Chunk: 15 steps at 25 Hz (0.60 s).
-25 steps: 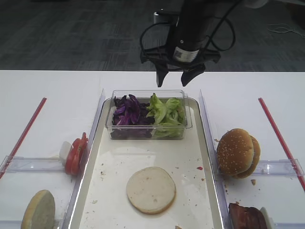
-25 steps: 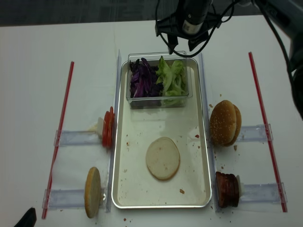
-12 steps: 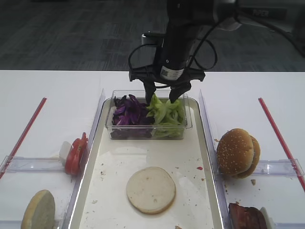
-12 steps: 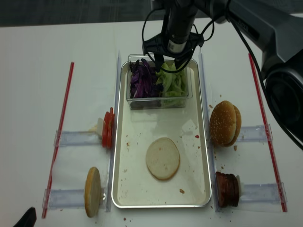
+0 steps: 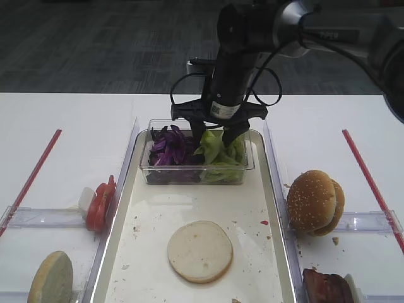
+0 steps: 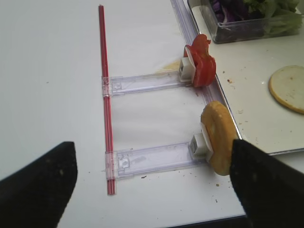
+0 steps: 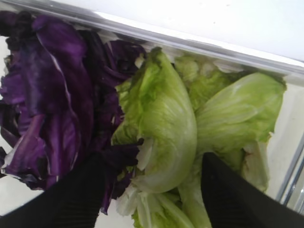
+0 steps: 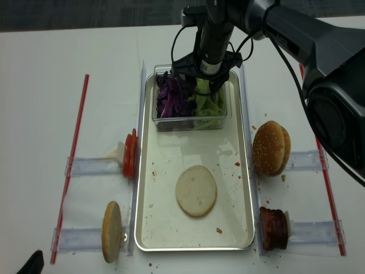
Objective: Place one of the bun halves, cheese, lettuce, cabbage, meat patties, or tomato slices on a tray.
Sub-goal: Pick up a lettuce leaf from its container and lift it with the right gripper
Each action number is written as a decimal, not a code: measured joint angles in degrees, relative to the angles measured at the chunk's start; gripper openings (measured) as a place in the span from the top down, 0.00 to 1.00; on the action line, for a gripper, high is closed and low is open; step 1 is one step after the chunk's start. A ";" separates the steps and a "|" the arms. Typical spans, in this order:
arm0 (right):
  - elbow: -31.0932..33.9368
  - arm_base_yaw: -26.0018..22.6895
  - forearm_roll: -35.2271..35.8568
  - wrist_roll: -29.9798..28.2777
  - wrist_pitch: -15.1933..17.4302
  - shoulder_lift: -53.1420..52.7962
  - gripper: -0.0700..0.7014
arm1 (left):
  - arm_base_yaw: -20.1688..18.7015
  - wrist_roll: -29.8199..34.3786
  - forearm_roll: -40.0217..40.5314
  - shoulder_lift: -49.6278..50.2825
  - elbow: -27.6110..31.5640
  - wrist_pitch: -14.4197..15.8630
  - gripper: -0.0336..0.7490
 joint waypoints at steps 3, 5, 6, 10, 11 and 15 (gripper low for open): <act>0.00 0.00 0.12 -0.10 -0.43 0.67 0.33 | 0.00 0.00 0.00 0.00 0.00 0.00 0.17; 0.00 0.00 0.48 -0.10 -0.42 1.34 0.33 | 0.00 0.00 0.00 0.00 0.00 0.00 0.17; 0.00 0.00 0.73 -0.10 -0.42 1.61 0.33 | 0.00 0.00 0.00 0.00 0.00 0.00 0.17; -0.09 0.00 0.85 -0.10 -0.55 1.74 0.34 | 0.00 0.00 0.00 0.00 0.00 0.00 0.17; -0.09 0.00 0.95 -0.10 -0.59 1.74 0.35 | 0.00 0.00 0.00 0.00 0.00 0.00 0.17; -0.09 0.00 0.95 -0.10 -0.82 1.74 0.43 | 0.00 0.00 0.00 0.00 0.00 0.00 0.17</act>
